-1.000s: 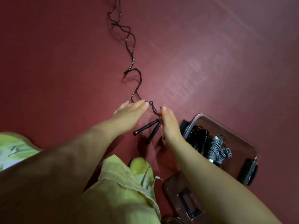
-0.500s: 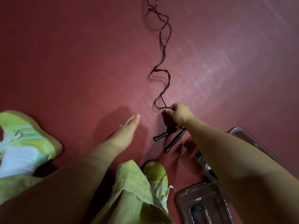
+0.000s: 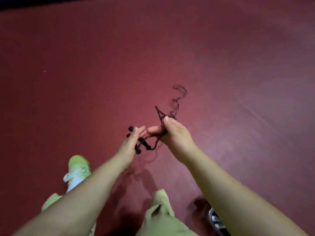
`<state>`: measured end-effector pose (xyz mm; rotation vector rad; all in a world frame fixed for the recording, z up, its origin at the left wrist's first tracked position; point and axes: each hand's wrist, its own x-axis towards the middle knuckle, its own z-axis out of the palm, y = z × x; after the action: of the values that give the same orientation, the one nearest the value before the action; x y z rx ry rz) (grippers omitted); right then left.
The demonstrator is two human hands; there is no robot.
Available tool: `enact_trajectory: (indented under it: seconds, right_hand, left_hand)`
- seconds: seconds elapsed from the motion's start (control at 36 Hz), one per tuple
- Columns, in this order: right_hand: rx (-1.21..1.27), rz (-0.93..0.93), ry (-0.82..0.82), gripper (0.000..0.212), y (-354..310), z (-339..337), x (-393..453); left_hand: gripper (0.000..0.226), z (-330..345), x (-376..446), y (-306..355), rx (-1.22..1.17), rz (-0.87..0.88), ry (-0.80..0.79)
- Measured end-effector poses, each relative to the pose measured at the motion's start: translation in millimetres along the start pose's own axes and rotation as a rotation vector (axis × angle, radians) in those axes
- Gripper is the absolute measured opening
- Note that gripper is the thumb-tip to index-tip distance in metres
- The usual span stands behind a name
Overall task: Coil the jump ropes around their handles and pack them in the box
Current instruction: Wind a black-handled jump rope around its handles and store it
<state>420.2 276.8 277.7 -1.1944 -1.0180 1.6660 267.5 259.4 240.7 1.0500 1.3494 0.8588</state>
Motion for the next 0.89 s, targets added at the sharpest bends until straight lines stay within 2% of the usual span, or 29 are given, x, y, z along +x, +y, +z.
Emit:
enact_trajectory:
  seconds: [0.08, 0.19, 0.28, 0.36, 0.42, 0.47, 0.53, 0.58, 0.61, 0.67, 0.75, 0.81, 0.89]
  right_hand:
    - [0.166, -0.072, -0.019, 0.031, -67, 27, -28]
    - [0.310, -0.119, -0.042, 0.037, -144, 62, -86]
    - [0.308, -0.161, -0.090, 0.056, -184, 87, -133]
    - [0.322, -0.187, -0.128, 0.039, -205, 113, -187]
    - [0.335, -0.220, -0.136, 0.038, -210, 128, -220]
    - [0.327, -0.244, -0.133, 0.036, -208, 139, -242]
    - [0.318, -0.255, -0.131, 0.028, -206, 147, -260]
    - [0.292, -0.254, -0.128, 0.027, -203, 153, -274]
    - [0.276, -0.255, -0.122, 0.027, -202, 156, -282]
    - [0.233, -0.263, -0.105, 0.025, -204, 158, -300]
    - [0.169, -0.296, -0.067, 0.027, -212, 155, -318]
    - [0.017, -0.294, -0.062, 0.038, -219, 150, -334]
    - [-0.367, -0.248, -0.077, 0.048, -230, 141, -363]
  left_hand:
    - [0.105, -15, -36, 49, 0.029, 0.154, -0.016]
    - [0.101, -23, -96, 101, 0.045, 0.285, -0.057]
    - [0.097, -24, -149, 133, 0.070, 0.387, -0.067]
    - [0.103, -21, -214, 151, 0.060, 0.451, -0.050]
    - [0.103, -17, -259, 154, 0.121, 0.456, -0.056]
    - [0.081, -11, -289, 148, 0.182, 0.412, -0.051]
    - [0.042, -6, -314, 140, 0.264, 0.392, 0.047]
    - [0.018, -2, -335, 136, 0.300, 0.391, 0.158]
    - [0.017, -2, -347, 138, 0.293, 0.398, 0.182]
    - [0.027, -5, -372, 147, 0.301, 0.403, 0.222]
    - [0.025, -10, -403, 171, 0.307, 0.413, 0.198]
    - [0.021, -10, -427, 189, 0.285, 0.445, 0.175]
    - [0.023, -6, -457, 221, 0.182, 0.487, 0.166]
